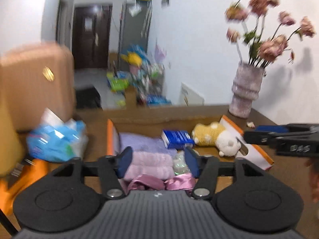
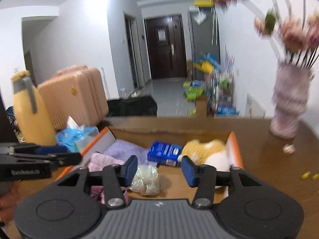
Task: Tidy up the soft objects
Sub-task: 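Carry the bath pouf into the red box with both grippers and release, then move both grippers back over the table toward the orange sponge block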
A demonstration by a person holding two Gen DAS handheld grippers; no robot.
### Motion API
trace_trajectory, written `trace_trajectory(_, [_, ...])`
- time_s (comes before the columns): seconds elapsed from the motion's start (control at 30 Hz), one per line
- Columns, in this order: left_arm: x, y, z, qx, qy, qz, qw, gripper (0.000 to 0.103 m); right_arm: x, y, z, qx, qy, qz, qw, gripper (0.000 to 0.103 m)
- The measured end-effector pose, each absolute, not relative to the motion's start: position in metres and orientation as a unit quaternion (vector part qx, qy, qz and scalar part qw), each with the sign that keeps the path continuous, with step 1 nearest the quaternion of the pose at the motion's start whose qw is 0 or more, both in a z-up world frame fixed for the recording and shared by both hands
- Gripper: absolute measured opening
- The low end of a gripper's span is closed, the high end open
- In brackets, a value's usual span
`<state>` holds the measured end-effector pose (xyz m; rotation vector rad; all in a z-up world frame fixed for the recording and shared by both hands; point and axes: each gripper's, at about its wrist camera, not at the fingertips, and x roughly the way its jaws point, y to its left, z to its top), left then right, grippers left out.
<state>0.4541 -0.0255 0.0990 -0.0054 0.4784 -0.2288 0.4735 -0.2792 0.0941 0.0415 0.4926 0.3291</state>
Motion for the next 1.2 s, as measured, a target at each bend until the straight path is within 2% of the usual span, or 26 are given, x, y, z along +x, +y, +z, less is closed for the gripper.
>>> trace_trajectory(0.03, [0.438,-0.023,0.106,0.007,0.222,-0.105,0.969,0.076,0.458,-0.282,0.102,0.012,0.229,0.160,0.960,0.066])
trace_trajectory(0.13, [0.381,-0.019,0.125,0.033,0.183,-0.090,0.978,0.078,0.402,-0.294,0.127,0.002,0.191,0.149,0.970,0.066])
trace_trajectory(0.2, [0.341,-0.018,0.134,0.036,0.160,-0.083,0.983,0.086,0.367,-0.300,0.140,0.000,0.164,0.149,0.975,0.067])
trace_trajectory(0.27, [0.306,-0.019,0.139,0.039,0.139,-0.088,0.986,0.088,0.327,-0.307,0.150,-0.002,0.133,0.144,0.981,0.070])
trace_trajectory(0.47, [0.215,-0.028,0.135,0.050,0.096,-0.122,0.987,0.098,0.225,-0.315,0.147,0.005,0.076,0.127,0.989,0.079])
trace_trajectory(0.77, [0.118,-0.023,0.079,0.013,0.084,-0.126,0.988,0.100,0.126,-0.313,0.086,0.001,0.110,0.111,0.988,0.080])
trace_trajectory(0.97, [0.088,-0.022,0.064,0.040,0.091,-0.110,0.989,0.101,0.088,-0.305,0.054,-0.003,0.116,0.082,0.990,0.080])
trace_trajectory(1.03, [0.082,-0.018,0.061,0.044,0.089,-0.110,0.989,0.103,0.077,-0.304,0.045,0.003,0.118,0.076,0.990,0.084])
trace_trajectory(1.2, [0.091,-0.019,0.057,0.038,0.103,-0.099,0.989,0.103,0.080,-0.304,0.032,0.009,0.137,0.075,0.988,0.084])
